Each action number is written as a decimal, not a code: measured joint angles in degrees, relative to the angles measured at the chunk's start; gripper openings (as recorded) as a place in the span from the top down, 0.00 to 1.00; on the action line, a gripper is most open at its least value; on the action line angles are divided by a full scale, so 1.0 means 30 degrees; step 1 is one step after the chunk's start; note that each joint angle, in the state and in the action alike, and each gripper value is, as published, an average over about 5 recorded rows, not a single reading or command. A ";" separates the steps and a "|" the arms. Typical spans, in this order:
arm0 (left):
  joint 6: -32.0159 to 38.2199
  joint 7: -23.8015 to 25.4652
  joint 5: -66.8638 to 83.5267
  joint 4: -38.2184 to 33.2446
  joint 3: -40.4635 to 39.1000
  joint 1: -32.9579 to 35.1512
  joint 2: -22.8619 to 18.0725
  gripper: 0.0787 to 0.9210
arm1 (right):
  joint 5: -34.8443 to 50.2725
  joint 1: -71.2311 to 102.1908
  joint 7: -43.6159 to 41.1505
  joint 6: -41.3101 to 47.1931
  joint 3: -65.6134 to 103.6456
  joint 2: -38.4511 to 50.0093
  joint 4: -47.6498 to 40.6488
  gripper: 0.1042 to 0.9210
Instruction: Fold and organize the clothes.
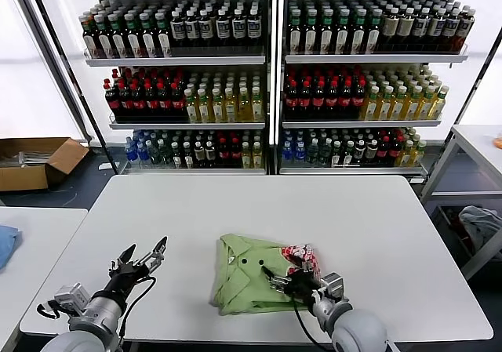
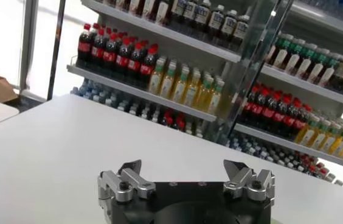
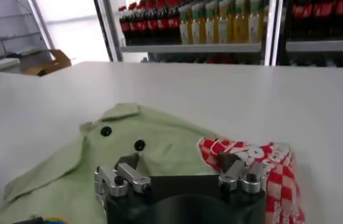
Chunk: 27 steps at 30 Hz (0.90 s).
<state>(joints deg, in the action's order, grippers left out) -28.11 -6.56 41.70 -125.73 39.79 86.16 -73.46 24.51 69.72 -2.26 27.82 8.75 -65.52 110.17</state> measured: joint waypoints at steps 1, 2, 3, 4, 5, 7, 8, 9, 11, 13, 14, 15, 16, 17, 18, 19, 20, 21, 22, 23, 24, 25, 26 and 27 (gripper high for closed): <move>-0.0003 0.0004 0.0011 -0.0005 -0.0016 -0.0005 -0.0016 0.12 | -0.0114 -0.0039 0.0093 0.0076 -0.0097 -0.0039 -0.0042 0.12; -0.0007 0.0006 0.0026 -0.0016 -0.0027 -0.0009 -0.0026 0.12 | -0.0216 -0.0066 0.0193 0.0119 -0.0168 -0.0064 -0.0047 0.12; -0.0011 0.0006 0.0047 -0.0034 -0.0030 -0.0010 -0.0027 0.12 | -0.0299 -0.0084 0.0291 0.0125 -0.0214 -0.0076 -0.0007 0.12; -0.0016 0.0007 0.0069 -0.0056 -0.0022 -0.0007 -0.0019 0.12 | -0.0378 -0.0094 0.0386 0.0097 -0.0231 -0.0074 0.0084 0.12; -0.0020 0.0010 0.0091 -0.0084 -0.0005 0.0001 -0.0007 0.12 | -0.0455 -0.0098 0.0474 0.0046 -0.0215 -0.0058 0.0224 0.12; -0.0022 0.0034 0.0121 -0.0134 0.0053 0.0032 0.0028 0.12 | -0.0601 -0.0082 0.0628 -0.0106 -0.0073 0.0008 0.0640 0.12; -0.0015 0.0057 0.0128 -0.0146 0.0091 0.0056 0.0051 0.12 | -0.0658 -0.0056 0.0699 -0.0198 0.0066 0.0065 0.0902 0.12; -0.0002 0.0088 0.0123 -0.0147 0.0134 0.0083 0.0075 0.12 | -0.0693 -0.0015 0.0769 -0.0295 0.0251 0.0137 0.1177 0.12; 0.0048 0.0174 0.0089 -0.0113 0.0231 0.0135 0.0139 0.12 | -0.0686 0.0133 0.0893 -0.0511 0.0773 0.0333 0.1761 0.12; 0.0124 0.0290 0.0016 -0.0040 0.0340 0.0163 0.0210 0.12 | -0.0608 0.0372 0.0952 -0.0720 0.1486 0.0569 0.2337 0.12; 0.0171 0.0362 -0.0037 0.0010 0.0400 0.0161 0.0243 0.12 | -0.0548 0.0534 0.0949 -0.0830 0.1917 0.0679 0.2617 0.12; 0.0224 0.0439 -0.0096 0.0063 0.0462 0.0153 0.0268 0.12 | -0.0471 0.0726 0.0927 -0.0944 0.2379 0.0773 0.2884 0.12; 0.0282 0.0524 -0.0151 0.0115 0.0527 0.0142 0.0288 0.12 | -0.0382 0.0944 0.0890 -0.1066 0.2859 0.0843 0.3130 0.12; 0.0349 0.0613 -0.0203 0.0158 0.0598 0.0135 0.0301 0.12 | -0.0280 0.1196 0.0835 -0.1204 0.3366 0.0888 0.3365 0.12; 0.0418 0.0704 -0.0248 0.0190 0.0670 0.0135 0.0313 0.12 | -0.0173 0.1472 0.0764 -0.1354 0.3881 0.0912 0.3580 0.12; 0.0490 0.0801 -0.0290 0.0207 0.0745 0.0147 0.0323 0.12 | -0.0065 0.1765 0.0681 -0.1511 0.4384 0.0914 0.3772 0.12; 0.0568 0.0915 -0.0341 0.0212 0.0828 0.0174 0.0332 0.12 | 0.0046 0.2087 0.0580 -0.1681 0.4894 0.0899 0.3952 0.12; 0.0656 0.1048 -0.0403 0.0211 0.0911 0.0210 0.0340 0.12 | 0.0153 0.2420 0.0464 -0.1862 0.5394 0.0869 0.4114 0.12; 0.0754 0.1205 -0.0485 0.0208 0.0993 0.0254 0.0353 0.12 | 0.0245 0.2759 0.0331 -0.2051 0.5873 0.0827 0.4248 0.12; 0.0881 0.1403 -0.0599 0.0203 0.1078 0.0311 0.0360 0.12 | 0.0323 0.3123 0.0173 -0.2259 0.6349 0.0769 0.4367 0.12; 0.1036 0.1630 -0.0740 0.0201 0.1161 0.0376 0.0354 0.12 | 0.0388 0.3498 -0.0007 -0.2481 0.6806 0.0701 0.4475 0.12; 0.1227 0.1885 -0.0908 0.0204 0.1239 0.0447 0.0344 0.12 | 0.0428 0.3866 -0.0201 -0.2706 0.7236 0.0629 0.4575 0.12; 0.1453 0.2157 -0.1105 0.0211 0.1317 0.0522 0.0325 0.12 | 0.0446 0.4243 -0.0415 -0.2939 0.7660 0.0550 0.4683 0.12; 0.1717 0.2434 -0.1327 0.0220 0.1395 0.0599 0.0291 0.12 | 0.0453 0.4612 -0.0633 -0.3163 0.8052 0.0470 0.4797 0.12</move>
<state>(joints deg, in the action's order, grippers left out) -22.96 0.74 37.72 -125.07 43.97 87.95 -72.59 25.87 83.55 -4.16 18.33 32.91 -64.11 124.56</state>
